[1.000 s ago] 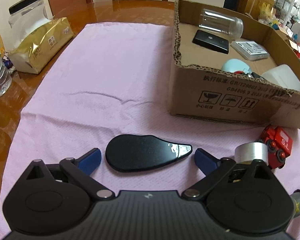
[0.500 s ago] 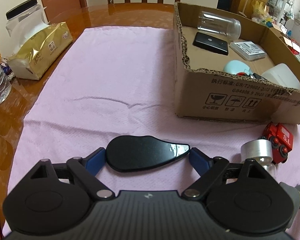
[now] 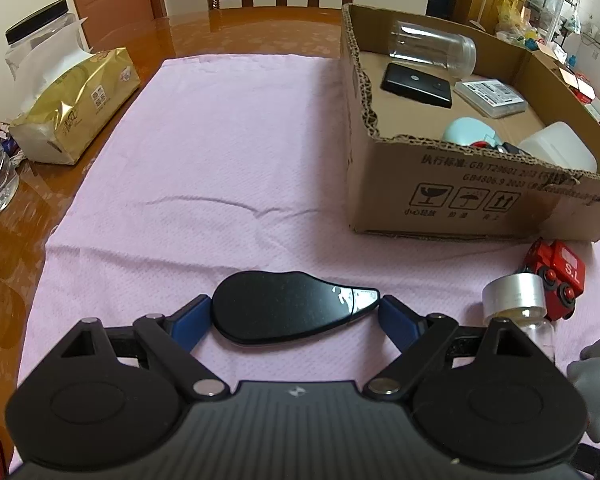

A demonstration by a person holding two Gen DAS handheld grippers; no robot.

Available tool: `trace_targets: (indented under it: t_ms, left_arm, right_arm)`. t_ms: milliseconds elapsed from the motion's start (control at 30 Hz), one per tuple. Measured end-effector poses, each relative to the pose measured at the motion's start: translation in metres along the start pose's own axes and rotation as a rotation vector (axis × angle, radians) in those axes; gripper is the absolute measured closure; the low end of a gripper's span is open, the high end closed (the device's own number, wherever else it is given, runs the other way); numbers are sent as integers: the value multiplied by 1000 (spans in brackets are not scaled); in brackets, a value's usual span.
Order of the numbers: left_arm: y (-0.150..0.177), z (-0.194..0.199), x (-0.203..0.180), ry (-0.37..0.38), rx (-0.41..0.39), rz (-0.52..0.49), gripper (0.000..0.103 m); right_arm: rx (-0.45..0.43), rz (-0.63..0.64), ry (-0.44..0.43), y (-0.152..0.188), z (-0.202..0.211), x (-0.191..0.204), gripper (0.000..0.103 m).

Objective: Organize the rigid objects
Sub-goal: 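Grasp the black glasses case with the left tool while the right tool grasps the grey cat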

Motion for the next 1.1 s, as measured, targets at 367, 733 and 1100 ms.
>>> trace_targets:
  t_ms: [367,733,1100]
  left_arm:
    - [0,0,1,-31,20,54,13]
    - [-4,-3,1,-36,49,127,10]
    - [-5,-4,-1,-40,52,73,14]
  right_arm:
    - [-13,77,3,-24,-11,12,17]
    - [-1,76,-23,-29,-14,12,17]
    - [28,65,-33,-31,-16,10,25]
Point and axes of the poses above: each gripper's, at about its wrist camera, not at the fingertips, and z roughly against the way its jaws point, x to its left, y to its underside, the point moved 6 cm from there along -z, roughly the way its jaws point, and after that the axes turned 10 degrees about z, right-handed, at the moved point
